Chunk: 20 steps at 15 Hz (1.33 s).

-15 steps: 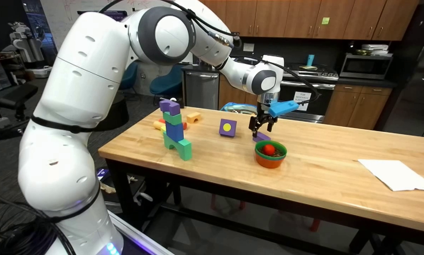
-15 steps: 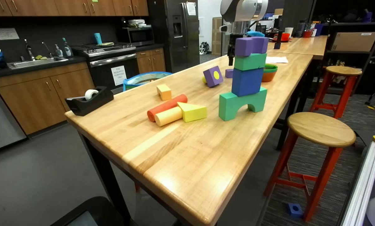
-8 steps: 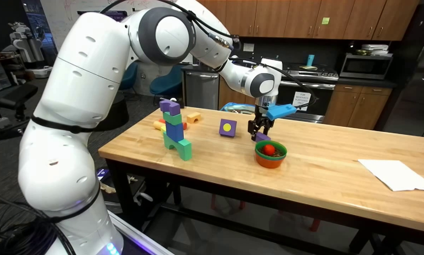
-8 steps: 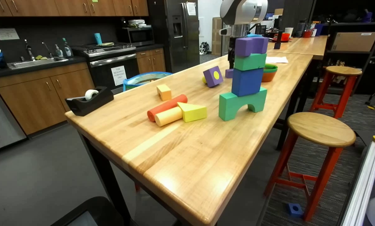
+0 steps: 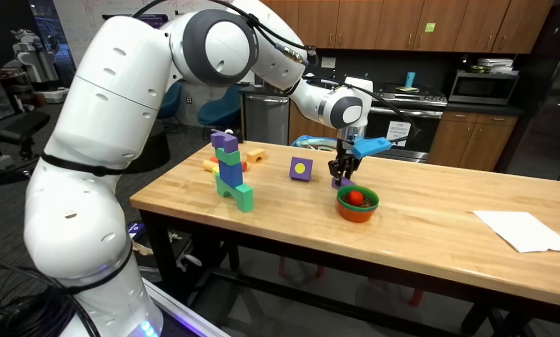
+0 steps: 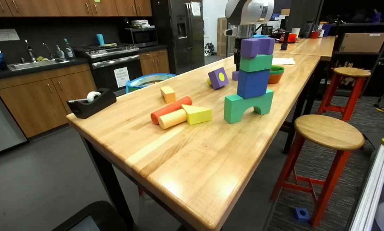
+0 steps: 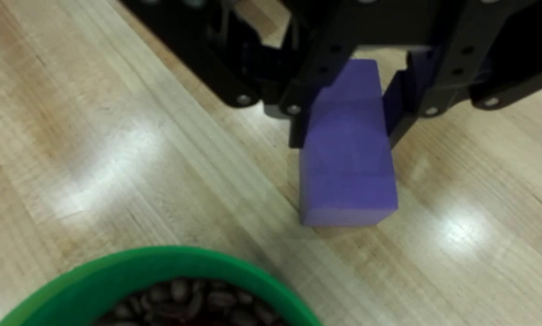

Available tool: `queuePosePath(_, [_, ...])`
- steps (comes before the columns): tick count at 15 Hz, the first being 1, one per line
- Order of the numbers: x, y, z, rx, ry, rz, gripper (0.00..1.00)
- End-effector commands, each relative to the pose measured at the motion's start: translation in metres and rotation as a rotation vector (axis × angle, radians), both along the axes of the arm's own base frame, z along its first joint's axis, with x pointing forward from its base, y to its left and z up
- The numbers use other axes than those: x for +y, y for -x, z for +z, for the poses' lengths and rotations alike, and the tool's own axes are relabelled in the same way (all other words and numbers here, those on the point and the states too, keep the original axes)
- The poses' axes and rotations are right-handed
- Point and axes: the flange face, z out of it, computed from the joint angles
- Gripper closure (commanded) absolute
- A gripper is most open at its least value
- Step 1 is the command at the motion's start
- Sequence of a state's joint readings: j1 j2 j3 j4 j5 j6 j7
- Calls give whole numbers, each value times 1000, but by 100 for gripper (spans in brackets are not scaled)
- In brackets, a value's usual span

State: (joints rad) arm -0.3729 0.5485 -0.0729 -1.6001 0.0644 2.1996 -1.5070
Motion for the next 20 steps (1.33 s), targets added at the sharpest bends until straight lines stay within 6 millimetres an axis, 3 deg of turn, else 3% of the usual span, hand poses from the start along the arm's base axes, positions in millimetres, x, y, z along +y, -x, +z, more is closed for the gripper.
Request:
queuePosePath(1, [5, 10, 20, -17, 7, -8, 84])
queuePosePath(7, [33, 43, 80, -69, 82, -15, 84])
queuePosePath(12, [81, 93, 134, -127, 184, 38, 84])
queuePosePath(17, [133, 141, 168, -202, 282, 80, 84])
queuePosePath(20, [158, 166, 176, -248, 327, 97, 84])
